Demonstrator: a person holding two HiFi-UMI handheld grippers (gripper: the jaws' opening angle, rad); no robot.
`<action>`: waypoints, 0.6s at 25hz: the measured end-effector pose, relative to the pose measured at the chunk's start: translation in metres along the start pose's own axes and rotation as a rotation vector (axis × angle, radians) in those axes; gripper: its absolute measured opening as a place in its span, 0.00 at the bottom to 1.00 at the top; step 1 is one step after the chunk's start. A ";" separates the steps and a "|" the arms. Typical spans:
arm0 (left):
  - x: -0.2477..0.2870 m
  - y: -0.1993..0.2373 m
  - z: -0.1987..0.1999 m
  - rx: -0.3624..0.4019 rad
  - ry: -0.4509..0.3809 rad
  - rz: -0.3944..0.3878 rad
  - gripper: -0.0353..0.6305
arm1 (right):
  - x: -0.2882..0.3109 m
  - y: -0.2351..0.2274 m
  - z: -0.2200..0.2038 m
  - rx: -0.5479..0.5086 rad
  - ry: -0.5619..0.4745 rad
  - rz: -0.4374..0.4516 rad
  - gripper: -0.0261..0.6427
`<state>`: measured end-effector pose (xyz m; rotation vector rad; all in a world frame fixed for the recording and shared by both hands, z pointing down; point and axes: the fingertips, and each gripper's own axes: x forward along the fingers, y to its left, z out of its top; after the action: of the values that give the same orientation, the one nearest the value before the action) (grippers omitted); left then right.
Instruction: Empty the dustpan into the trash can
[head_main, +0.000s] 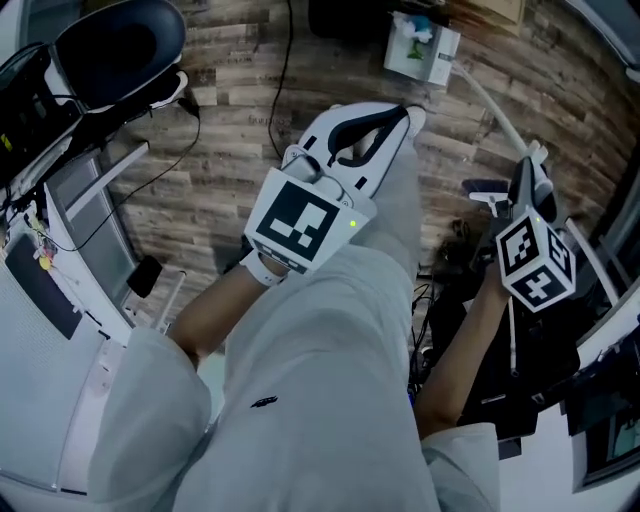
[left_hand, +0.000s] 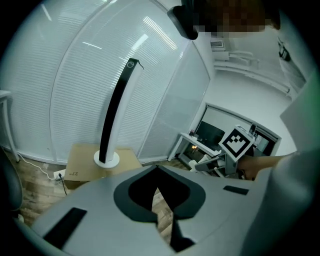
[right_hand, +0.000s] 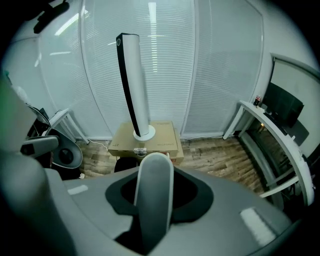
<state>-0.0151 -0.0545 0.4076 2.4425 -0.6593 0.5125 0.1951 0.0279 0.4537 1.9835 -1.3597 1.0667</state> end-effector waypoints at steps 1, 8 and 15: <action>-0.005 0.000 0.002 0.015 -0.002 0.005 0.06 | -0.011 0.000 0.001 0.003 -0.010 -0.002 0.21; -0.033 -0.016 0.019 0.044 -0.003 0.006 0.06 | -0.087 -0.007 0.013 0.035 -0.072 -0.001 0.21; -0.063 -0.029 0.040 0.088 -0.017 0.016 0.06 | -0.161 0.019 0.026 0.021 -0.127 0.009 0.21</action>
<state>-0.0413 -0.0356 0.3339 2.5281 -0.6769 0.5387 0.1550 0.0869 0.3060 2.0935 -1.4287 0.9767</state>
